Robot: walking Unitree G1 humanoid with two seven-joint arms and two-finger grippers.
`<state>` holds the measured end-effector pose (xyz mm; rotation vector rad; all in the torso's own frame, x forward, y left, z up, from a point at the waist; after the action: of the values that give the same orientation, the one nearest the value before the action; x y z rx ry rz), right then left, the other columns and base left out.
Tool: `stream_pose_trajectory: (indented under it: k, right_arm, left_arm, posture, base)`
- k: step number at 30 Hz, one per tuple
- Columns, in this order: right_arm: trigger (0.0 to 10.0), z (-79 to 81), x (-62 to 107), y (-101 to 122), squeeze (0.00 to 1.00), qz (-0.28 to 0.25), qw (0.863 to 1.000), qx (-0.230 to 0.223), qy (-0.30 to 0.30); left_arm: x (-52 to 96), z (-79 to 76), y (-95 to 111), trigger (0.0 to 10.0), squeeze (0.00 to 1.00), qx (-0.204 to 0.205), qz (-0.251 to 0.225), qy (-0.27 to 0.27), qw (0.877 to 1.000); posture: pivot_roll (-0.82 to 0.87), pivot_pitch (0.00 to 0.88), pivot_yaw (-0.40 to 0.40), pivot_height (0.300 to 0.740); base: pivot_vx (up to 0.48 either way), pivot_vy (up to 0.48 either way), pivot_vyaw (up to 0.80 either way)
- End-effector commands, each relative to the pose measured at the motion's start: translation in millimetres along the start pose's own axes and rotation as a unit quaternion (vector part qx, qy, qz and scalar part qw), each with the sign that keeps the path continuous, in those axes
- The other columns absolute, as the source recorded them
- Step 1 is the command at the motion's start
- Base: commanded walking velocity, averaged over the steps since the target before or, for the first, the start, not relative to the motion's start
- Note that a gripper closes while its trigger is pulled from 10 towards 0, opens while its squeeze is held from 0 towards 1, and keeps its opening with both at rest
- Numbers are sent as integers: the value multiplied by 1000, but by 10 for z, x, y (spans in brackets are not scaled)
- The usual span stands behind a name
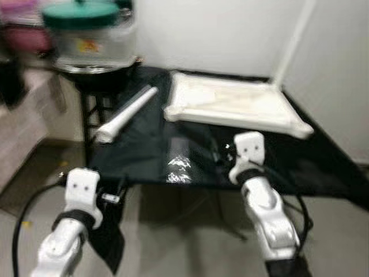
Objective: Building children table
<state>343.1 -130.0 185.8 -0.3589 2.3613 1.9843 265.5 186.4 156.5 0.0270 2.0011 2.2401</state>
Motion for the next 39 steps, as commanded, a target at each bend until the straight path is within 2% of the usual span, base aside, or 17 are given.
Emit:
stream_pose_trajectory:
  k: [1,9,16,26,39]
  right_arm:
    - [10000,-87,29,-57,0,8,1000,4,-14]
    - [10000,-90,5,-39,0,4,1000,5,-15]
    - [10000,-85,-25,-22,0,2,1000,1,-21]
    - [10000,-135,-102,17,0,-3,999,-4,-39]
    - [10000,-109,-157,47,0,-9,999,-8,-42]
  left_arm:
    - [8,-57,-27,10000,0,6,7,-10,1000]
    - [-6,-49,0,10000,0,6,-4,-4,1000]
    - [-24,-72,46,10000,0,-3,-19,-10,1000]
    - [-37,-71,83,10000,0,8,-32,-8,999]
    - [-60,-95,81,10000,0,9,-35,-13,999]
  posture:
    - [41,0,-94,740]
    - [41,0,-93,740]
    - [39,0,-87,740]
    - [43,0,-93,740]
    - [45,0,-94,740]
  base:
    - [0,480,0]
    - [0,431,0]
    - [0,0,0]
    - [355,0,0]
    - [389,0,0]
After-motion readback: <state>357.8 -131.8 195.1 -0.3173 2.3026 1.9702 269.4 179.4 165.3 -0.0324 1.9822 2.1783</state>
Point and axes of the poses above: a point about 5 cm out from each wrist's last joint towards the gripper, its own x axis pointing back from the gripper into the wrist, its own y axis along the axis of the wrist's last joint, z = x × y, the point moved 3 cm from there along -x, pointing out of the wrist towards the gripper
